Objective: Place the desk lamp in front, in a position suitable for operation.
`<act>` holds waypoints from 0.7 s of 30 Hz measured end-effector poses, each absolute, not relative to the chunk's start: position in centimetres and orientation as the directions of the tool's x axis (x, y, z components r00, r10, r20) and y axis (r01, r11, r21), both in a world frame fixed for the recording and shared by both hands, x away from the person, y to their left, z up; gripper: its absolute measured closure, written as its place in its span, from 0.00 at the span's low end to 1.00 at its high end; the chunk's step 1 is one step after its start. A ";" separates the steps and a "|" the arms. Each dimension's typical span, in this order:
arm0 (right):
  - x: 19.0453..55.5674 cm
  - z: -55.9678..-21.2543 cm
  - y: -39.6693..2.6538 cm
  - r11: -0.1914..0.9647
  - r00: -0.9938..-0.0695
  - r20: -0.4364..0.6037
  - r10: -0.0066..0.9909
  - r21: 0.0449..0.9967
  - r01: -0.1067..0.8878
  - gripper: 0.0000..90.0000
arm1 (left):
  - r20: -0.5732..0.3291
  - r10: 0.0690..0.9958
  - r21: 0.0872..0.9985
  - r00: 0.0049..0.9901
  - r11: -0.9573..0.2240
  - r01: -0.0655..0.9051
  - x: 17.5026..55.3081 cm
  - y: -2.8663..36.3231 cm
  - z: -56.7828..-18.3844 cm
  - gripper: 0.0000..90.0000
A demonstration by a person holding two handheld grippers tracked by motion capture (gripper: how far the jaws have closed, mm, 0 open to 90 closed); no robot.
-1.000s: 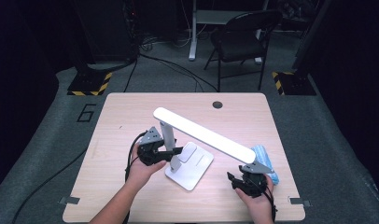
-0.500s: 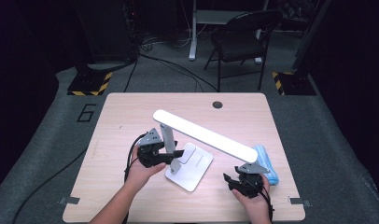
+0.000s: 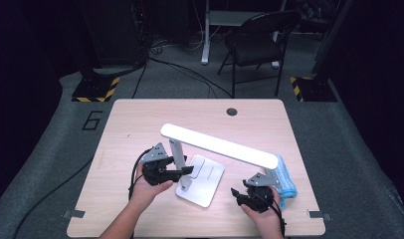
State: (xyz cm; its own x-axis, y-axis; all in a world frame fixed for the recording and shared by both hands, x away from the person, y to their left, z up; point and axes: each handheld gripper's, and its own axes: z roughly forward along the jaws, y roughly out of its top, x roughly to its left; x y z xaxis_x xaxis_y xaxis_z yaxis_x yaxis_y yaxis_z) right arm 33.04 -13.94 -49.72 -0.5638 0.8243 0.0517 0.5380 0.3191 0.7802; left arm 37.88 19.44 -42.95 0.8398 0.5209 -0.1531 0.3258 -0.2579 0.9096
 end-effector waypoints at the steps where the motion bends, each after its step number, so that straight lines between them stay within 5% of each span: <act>1: 33.1 -49.8 -13.9 0.327 -0.576 0.055 0.815 0.778 0.536 0.47 | -0.157 0.511 0.908 0.845 -0.261 0.327 37.7 19.6 -43.0 0.54; 21: 33.2 -50.2 -13.6 0.322 -0.578 0.071 0.813 0.772 0.548 0.47 | -0.177 0.451 0.905 0.875 -0.274 0.324 35.6 20.6 -43.0 0.50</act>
State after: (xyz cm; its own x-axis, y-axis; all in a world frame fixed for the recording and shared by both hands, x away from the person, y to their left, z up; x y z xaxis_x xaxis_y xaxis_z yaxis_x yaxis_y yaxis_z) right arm 33.24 -13.62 -50.15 -0.5784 0.8126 0.0714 0.5481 0.3224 0.7718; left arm 35.63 20.58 -42.99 0.8749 0.4508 -0.1768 0.3243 -0.2743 0.9053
